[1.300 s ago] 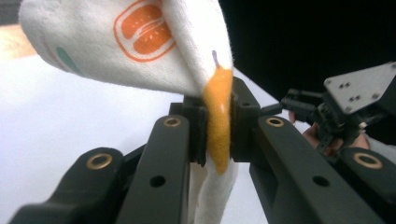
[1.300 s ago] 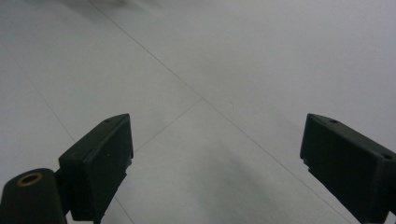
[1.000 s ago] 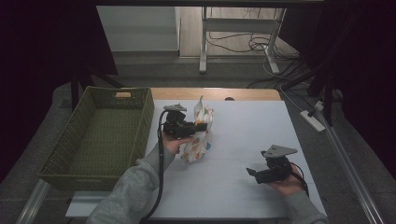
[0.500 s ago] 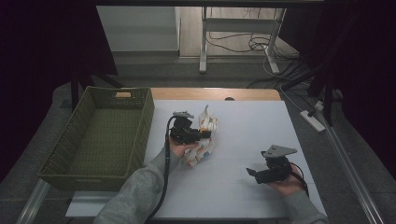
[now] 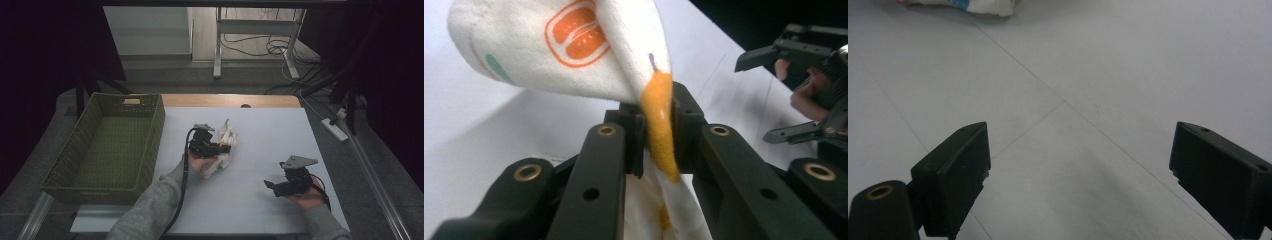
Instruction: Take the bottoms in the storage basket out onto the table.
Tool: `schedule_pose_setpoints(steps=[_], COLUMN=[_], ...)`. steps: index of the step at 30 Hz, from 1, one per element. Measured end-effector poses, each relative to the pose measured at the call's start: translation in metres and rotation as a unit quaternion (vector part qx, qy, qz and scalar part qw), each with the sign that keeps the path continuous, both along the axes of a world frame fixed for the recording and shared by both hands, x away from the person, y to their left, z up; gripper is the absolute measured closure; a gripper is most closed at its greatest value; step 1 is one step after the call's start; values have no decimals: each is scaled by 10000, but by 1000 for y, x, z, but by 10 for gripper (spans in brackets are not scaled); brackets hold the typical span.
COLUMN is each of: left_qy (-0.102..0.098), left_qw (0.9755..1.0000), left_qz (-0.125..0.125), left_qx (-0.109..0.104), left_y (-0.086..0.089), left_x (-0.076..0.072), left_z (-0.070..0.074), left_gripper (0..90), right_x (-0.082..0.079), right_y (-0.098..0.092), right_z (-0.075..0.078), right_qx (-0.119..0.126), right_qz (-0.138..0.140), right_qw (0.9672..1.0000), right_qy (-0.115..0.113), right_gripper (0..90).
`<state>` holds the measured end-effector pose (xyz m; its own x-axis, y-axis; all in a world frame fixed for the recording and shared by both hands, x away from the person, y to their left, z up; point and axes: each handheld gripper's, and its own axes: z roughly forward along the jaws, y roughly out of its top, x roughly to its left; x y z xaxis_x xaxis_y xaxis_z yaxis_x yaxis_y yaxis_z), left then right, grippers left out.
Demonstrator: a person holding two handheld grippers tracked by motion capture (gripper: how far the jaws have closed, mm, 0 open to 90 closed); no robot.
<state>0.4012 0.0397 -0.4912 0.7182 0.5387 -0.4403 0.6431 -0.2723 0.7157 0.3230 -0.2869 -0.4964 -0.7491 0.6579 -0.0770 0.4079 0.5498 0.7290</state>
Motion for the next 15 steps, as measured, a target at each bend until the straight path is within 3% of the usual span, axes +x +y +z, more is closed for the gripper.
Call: schedule_pose_setpoints(steps=[4, 12, 15], left_qy=[14, -7, 7], left_qw=[10000, 9995, 9994], left_qz=[-27, -108, -121], left_qx=[19, 306, 322], left_y=[-3, -14, -14], left_x=[0, 4, 4], left_z=[-3, -9, -10], left_gripper=[791, 780, 762], right_x=[0, 0, 0], right_y=[0, 0, 0], right_z=[0, 0, -1], right_qx=[-13, -24, -24], right_qz=[5, -11, -9], right_qw=[10000, 10000, 10000], right_qy=[1, 13, 16], right_gripper=[98, 98, 98])
